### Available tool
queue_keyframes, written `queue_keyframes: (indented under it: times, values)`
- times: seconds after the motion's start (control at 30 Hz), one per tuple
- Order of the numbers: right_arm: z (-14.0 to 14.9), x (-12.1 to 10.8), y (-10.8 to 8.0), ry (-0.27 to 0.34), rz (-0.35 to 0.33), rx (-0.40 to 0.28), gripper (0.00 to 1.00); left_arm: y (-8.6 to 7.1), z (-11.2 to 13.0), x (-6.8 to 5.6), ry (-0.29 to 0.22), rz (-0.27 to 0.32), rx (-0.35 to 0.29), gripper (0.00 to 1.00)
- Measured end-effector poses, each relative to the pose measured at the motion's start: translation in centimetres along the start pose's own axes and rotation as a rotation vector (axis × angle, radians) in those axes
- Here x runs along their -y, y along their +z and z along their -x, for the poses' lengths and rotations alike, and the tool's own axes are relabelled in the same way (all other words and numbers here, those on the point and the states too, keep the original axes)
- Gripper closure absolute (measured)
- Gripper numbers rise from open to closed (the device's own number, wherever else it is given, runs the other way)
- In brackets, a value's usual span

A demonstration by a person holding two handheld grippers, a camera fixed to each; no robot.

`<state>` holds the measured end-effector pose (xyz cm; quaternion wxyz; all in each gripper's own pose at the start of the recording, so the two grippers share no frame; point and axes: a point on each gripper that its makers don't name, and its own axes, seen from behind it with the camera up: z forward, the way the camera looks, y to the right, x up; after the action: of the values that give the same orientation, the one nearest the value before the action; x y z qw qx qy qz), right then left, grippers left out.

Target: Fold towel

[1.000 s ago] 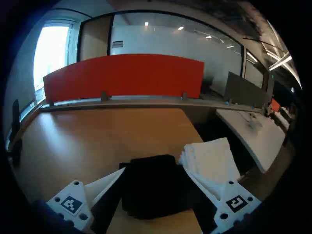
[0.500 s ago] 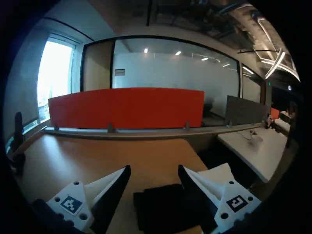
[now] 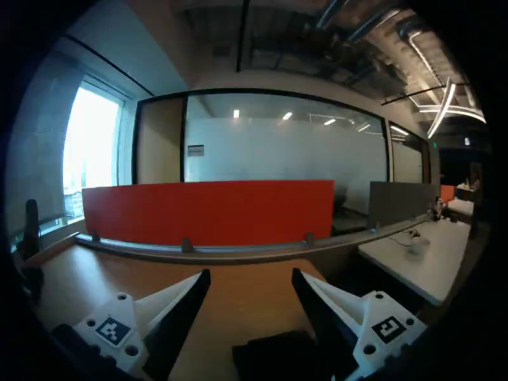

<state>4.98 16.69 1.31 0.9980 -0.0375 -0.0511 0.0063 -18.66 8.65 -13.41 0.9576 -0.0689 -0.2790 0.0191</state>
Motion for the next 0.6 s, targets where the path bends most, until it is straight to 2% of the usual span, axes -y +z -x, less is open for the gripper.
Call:
queue_keyframes:
  times: [0.27,0.6]
  values:
    - [-0.3,2.2,0.5,-0.008,-0.023,0.001,0.01,0.1,-0.7,0.4,-0.002,0.002,-0.017,0.0]
    - [-1.8,6.9,0.8,-0.007,-0.076,-0.022,0.01,0.5,-2.1,1.5,-0.011,-0.005,-0.058,0.0]
